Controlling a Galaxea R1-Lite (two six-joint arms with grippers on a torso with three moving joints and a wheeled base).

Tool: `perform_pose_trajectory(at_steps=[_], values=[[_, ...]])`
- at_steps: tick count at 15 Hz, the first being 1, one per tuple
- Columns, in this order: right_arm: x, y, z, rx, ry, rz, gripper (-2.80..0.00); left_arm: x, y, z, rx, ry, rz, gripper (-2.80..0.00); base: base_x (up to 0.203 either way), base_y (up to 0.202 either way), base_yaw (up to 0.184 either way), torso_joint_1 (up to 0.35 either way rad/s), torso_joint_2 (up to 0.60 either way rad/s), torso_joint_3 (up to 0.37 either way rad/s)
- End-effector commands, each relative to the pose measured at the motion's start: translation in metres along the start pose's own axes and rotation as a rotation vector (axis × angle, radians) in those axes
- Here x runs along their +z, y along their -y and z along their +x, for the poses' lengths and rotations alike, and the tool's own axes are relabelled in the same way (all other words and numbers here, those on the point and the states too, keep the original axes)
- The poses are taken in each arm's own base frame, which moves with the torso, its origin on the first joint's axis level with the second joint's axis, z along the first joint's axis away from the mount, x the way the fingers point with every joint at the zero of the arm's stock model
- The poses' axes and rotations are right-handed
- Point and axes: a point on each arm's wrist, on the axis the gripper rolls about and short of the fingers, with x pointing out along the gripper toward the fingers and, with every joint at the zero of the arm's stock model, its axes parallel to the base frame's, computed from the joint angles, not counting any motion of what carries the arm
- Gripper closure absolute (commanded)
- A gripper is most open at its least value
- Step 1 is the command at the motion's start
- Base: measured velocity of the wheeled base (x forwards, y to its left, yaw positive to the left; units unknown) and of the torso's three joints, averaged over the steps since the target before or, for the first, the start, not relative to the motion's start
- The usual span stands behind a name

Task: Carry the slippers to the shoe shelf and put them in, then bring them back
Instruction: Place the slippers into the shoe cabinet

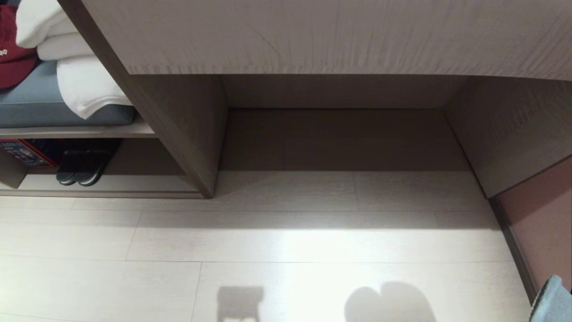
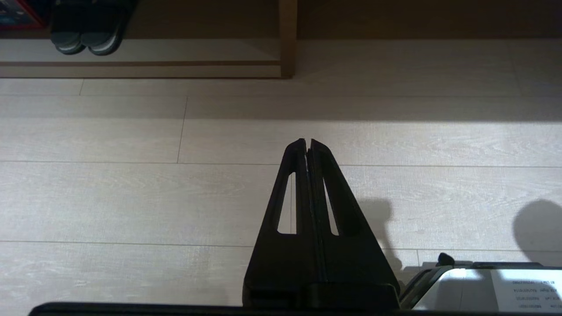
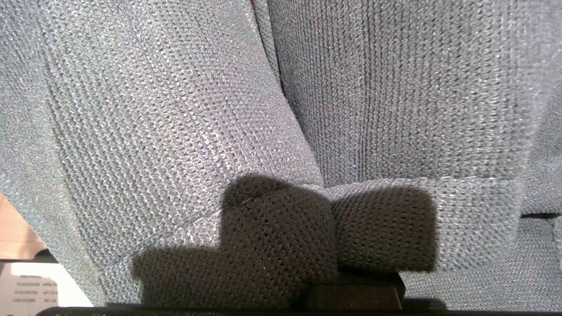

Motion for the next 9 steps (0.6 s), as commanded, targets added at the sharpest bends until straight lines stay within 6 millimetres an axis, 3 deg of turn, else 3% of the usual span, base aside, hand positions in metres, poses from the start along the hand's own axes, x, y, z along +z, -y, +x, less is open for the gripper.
perform_pose_trajectory(at_steps=[1, 9], values=[[-0.0003, 0.0000, 0.0002, 0.000, -0.003, -0.001, 0.00, 0.0001, 0.0000, 0.0001, -0.001, 0.000, -0.001, 0.00, 0.000, 0.000, 0.000, 0.007, 0.01, 0.203], [-0.0004, 0.0000, 0.0002, 0.000, -0.003, 0.001, 0.00, 0.0001, 0.0000, 0.0001, 0.001, 0.000, -0.001, 0.00, 0.000, 0.000, 0.000, 0.002, 0.00, 0.203]])
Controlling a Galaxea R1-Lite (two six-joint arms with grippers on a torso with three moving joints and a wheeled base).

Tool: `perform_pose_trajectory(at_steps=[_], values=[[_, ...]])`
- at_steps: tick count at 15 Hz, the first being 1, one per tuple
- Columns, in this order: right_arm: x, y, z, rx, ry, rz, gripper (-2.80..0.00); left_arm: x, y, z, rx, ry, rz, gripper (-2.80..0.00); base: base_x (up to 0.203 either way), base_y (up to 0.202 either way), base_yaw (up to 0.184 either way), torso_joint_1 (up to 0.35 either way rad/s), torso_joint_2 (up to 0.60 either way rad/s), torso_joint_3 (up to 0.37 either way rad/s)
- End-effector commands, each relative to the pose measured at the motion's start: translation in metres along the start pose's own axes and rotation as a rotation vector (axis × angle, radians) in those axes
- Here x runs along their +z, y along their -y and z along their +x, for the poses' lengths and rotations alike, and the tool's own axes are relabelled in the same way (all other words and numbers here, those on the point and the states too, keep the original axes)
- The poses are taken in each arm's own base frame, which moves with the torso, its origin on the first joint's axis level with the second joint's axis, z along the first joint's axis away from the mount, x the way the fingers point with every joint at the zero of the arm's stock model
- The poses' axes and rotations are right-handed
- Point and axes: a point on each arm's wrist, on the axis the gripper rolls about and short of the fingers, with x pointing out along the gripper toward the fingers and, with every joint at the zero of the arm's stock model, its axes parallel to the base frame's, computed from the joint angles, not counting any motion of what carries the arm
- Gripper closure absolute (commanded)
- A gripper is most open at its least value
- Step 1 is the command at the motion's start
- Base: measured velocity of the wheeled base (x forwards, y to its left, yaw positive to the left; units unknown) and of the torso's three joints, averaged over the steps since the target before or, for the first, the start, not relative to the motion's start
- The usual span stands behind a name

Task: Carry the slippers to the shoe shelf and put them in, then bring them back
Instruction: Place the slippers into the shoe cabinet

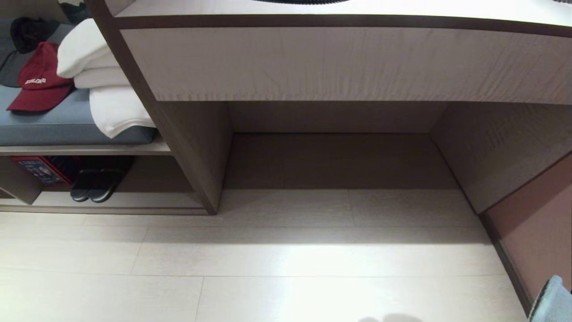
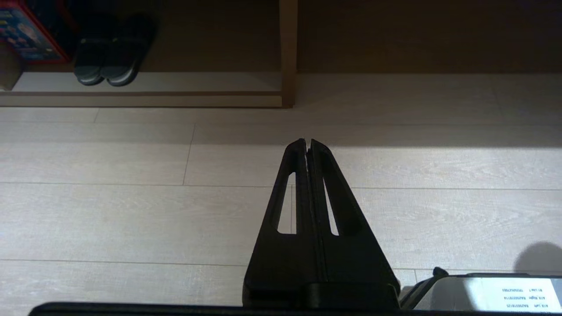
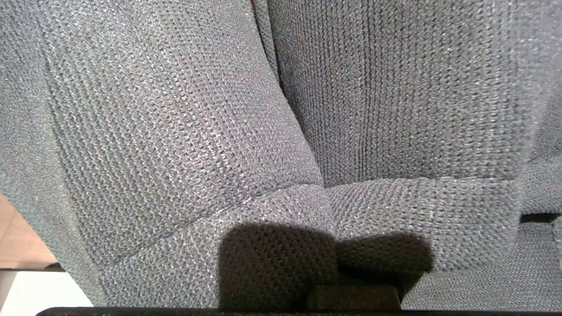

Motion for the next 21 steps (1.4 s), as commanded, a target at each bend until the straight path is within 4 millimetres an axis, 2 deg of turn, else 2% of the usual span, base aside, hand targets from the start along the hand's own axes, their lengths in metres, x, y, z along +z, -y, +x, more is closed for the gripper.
perform_pose_trajectory(at_steps=[1, 21], values=[[0.0001, 0.0000, 0.0001, 0.000, -0.001, 0.000, 0.00, 0.0001, 0.0000, 0.0001, 0.001, 0.000, -0.001, 0.00, 0.000, 0.000, 0.000, 0.002, 0.00, 0.195], [-0.0001, 0.0000, 0.0002, 0.000, -0.001, 0.000, 0.00, 0.0001, 0.0000, 0.0001, 0.001, 0.000, 0.001, 0.00, 0.000, 0.000, 0.000, 0.003, 0.00, 0.204]])
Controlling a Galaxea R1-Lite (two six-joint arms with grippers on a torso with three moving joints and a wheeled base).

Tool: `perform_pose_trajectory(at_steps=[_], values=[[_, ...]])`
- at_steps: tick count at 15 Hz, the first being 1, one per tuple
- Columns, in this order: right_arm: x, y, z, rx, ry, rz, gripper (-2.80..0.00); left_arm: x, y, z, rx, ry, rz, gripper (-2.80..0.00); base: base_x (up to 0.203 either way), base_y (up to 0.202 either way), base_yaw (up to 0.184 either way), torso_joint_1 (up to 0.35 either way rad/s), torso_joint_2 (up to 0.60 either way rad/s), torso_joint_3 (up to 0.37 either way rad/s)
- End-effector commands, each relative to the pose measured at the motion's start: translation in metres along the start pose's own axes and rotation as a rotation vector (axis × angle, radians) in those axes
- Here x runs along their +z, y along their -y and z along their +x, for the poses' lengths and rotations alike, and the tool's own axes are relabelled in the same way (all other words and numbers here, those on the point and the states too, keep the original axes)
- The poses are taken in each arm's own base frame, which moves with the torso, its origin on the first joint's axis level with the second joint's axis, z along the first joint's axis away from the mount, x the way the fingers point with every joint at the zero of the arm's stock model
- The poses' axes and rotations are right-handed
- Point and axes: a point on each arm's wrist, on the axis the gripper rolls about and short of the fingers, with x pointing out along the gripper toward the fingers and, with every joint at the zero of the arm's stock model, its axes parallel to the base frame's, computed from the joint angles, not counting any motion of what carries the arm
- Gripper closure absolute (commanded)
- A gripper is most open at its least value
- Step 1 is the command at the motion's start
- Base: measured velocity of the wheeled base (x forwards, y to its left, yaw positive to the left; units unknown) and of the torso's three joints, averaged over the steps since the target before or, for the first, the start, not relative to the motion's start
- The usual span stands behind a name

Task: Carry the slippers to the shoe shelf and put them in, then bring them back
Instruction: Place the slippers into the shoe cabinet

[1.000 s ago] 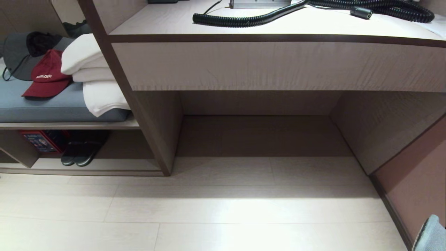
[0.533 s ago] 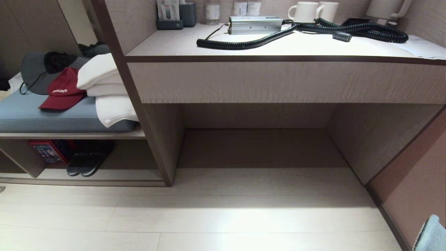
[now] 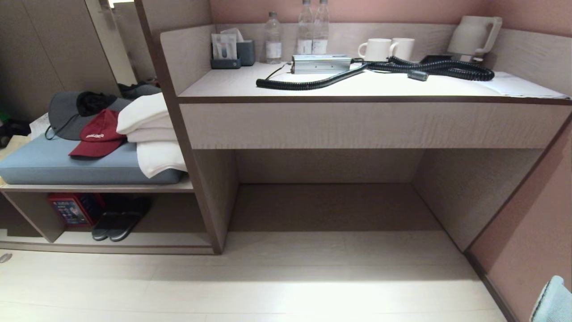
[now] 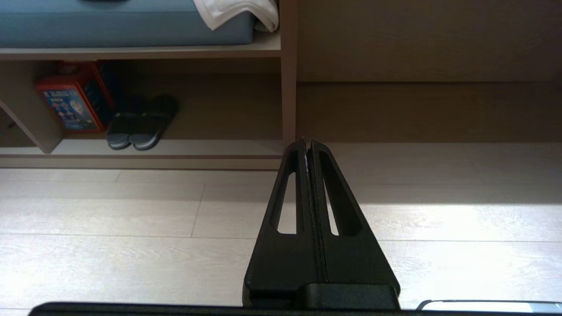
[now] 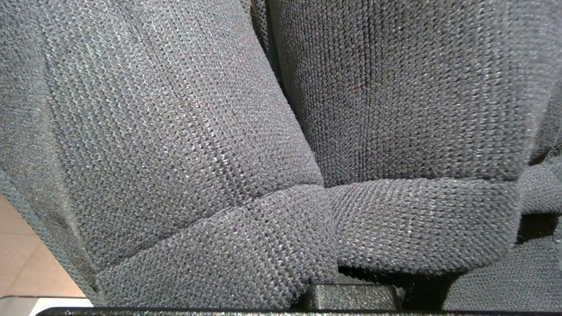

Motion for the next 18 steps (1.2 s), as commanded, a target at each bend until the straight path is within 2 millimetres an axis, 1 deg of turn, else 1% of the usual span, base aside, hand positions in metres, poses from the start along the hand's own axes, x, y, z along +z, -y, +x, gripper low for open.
perform_pose_trajectory(at_steps=[1, 3, 9, 10, 18], values=[[-0.0003, 0.0000, 0.0002, 0.000, -0.002, 0.000, 0.00, 0.0000, 0.0000, 0.0001, 0.000, -0.001, 0.003, 0.00, 0.000, 0.000, 0.000, -0.001, 0.00, 0.203], [0.0001, 0.0000, 0.0001, 0.000, -0.001, -0.001, 0.00, 0.0000, 0.0000, 0.0001, -0.002, -0.001, 0.006, 0.00, 0.000, 0.000, 0.000, 0.005, 0.01, 0.143], [-0.0005, 0.0001, 0.0001, -0.003, -0.002, -0.001, 0.00, 0.0000, 0.0000, 0.0000, -0.002, 0.001, 0.000, 0.00, 0.000, 0.000, 0.000, 0.001, 0.00, 0.020], [-0.0004, 0.0001, 0.0001, -0.003, -0.002, -0.001, 0.00, 0.0000, 0.0000, 0.0000, -0.002, 0.001, 0.000, 0.00, -0.002, 0.094, 0.010, -0.006, 0.00, 0.012], [-0.0004, 0.0001, 0.0001, -0.003, -0.001, 0.000, 0.00, 0.0000, 0.0001, 0.0001, 0.000, -0.001, -0.001, 0.00, 0.000, 0.189, -0.001, 0.001, 0.00, 0.005]])
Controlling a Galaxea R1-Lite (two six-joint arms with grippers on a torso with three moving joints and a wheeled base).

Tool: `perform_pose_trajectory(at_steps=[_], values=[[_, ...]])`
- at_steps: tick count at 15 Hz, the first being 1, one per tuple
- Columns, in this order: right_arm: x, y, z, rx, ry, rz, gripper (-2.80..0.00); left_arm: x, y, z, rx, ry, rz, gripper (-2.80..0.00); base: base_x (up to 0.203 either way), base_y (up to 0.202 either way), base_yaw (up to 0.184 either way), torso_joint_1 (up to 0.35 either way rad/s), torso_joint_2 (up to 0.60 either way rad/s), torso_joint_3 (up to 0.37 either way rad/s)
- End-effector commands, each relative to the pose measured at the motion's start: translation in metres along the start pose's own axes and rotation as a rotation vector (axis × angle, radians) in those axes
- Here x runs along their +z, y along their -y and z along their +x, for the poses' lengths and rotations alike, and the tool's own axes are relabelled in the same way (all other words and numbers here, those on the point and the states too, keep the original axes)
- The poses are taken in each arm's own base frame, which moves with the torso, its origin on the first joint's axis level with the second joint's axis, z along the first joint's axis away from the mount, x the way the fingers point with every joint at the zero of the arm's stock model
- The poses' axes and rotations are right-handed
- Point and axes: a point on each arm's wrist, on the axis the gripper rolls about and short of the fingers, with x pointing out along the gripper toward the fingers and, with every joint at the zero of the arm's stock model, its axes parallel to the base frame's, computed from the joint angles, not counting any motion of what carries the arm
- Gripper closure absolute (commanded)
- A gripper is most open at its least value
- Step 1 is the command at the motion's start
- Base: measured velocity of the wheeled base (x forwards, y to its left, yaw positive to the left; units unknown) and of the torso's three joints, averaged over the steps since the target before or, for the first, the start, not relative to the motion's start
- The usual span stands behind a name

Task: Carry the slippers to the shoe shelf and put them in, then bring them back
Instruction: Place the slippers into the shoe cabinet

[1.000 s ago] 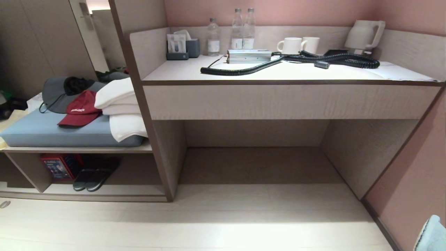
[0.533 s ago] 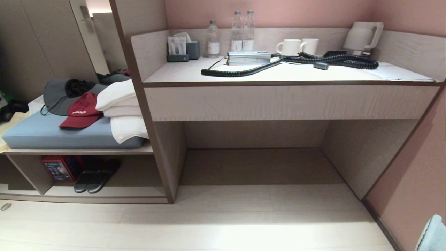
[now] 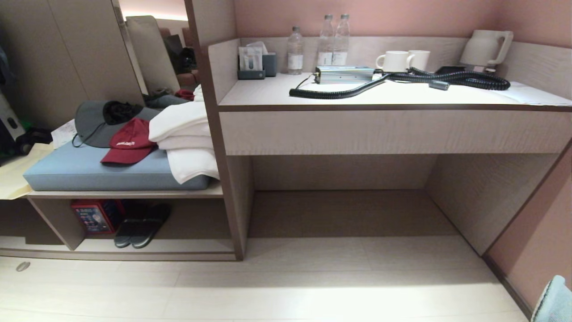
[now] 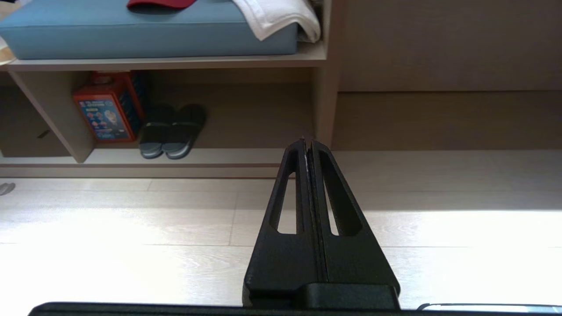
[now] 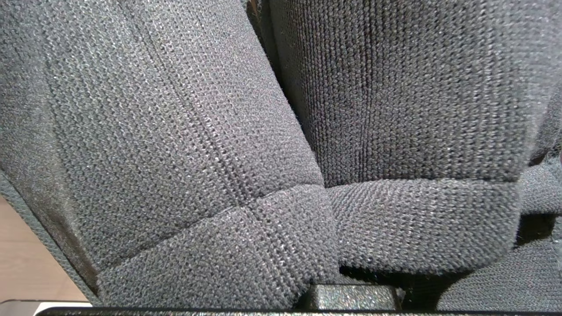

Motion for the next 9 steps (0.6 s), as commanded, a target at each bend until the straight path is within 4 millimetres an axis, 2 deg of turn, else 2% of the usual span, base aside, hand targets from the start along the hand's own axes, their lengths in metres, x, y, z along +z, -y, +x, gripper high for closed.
perform_pose_trajectory(at_steps=[1, 9], values=[[0.0000, 0.0000, 0.0000, 0.000, 0.000, 0.000, 0.00, 0.0001, 0.0000, 0.0001, 0.003, -0.001, -0.001, 0.00, 0.000, 0.197, -0.002, 0.007, 0.00, 0.002], [-0.0002, 0.0000, 0.0002, 0.000, 0.000, 0.000, 0.00, 0.0001, 0.0000, 0.0001, 0.000, -0.001, -0.001, 0.00, 0.000, 0.196, -0.002, 0.003, 0.00, 0.004]])
